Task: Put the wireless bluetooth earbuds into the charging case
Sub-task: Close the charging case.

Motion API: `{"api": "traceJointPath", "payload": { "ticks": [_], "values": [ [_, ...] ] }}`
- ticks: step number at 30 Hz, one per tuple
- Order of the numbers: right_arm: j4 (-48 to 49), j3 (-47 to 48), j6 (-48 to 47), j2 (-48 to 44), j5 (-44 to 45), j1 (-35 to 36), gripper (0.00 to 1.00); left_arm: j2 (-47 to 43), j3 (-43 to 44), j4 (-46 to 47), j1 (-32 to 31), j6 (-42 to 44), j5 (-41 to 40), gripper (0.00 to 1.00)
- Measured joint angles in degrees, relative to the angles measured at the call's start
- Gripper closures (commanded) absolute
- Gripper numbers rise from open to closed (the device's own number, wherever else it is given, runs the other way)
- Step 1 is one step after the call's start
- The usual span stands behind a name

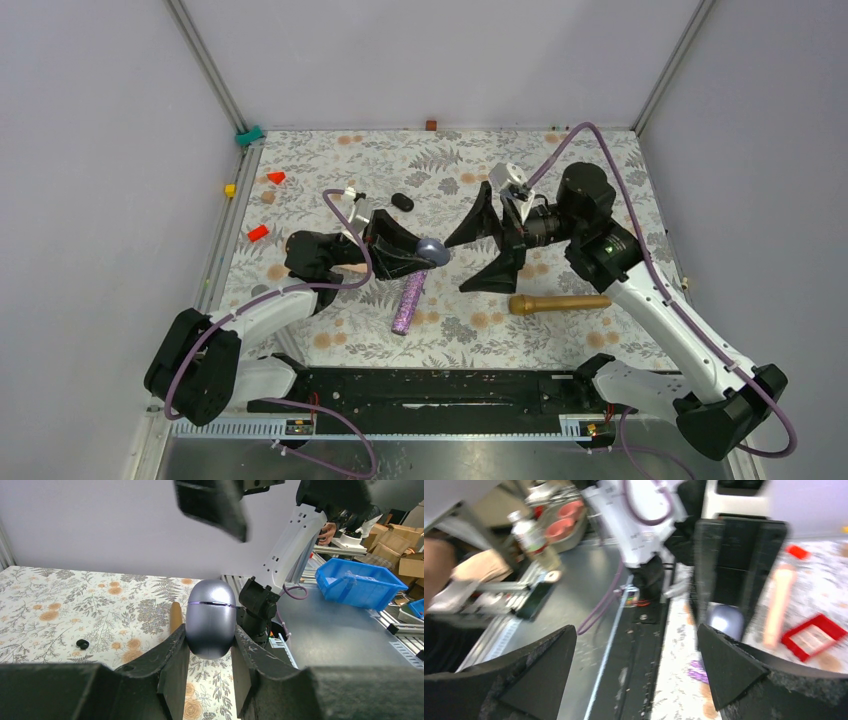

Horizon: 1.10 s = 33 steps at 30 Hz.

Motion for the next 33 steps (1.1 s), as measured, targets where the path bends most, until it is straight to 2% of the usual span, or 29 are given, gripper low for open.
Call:
{"api": "traceJointPath", "payload": {
  "ticks": [5, 8, 16, 19, 24, 33],
  "values": [
    [-11.87, 1.29, -13.27, 0.17, 16.44, -0.04, 0.08, 0.0, 0.07, 0.02, 0.0, -0.02, 0.02, 1.0],
    [-14.23, 0.44, -17.27, 0.79, 21.79, -0.07, 0.1, 0.0, 0.09, 0.0, 0.0, -0.02, 0.02, 1.0],
    [-17.79, -0.79, -23.98, 1.49, 25.09, 1.38, 0.11, 0.0, 0.09, -1.01, 0.0, 0.24, 0.02, 1.0],
    [-17.18, -2.43, -25.4, 1.27, 26.43, 2.27, 0.14, 0.0, 0.09, -1.18, 0.0, 0.24, 0.04, 1.0],
    [-15.32, -5.01, -25.07, 1.4, 27.28, 2.49, 0.2, 0.0, 0.09, -1.18, 0.0, 0.24, 0.13, 1.0],
    [-9.4, -5.92, -21.4, 1.57, 26.84, 2.64, 0.2, 0.87, 0.09, -1.6, -0.81, 0.52, 0.26, 1.0]
  ]
}}
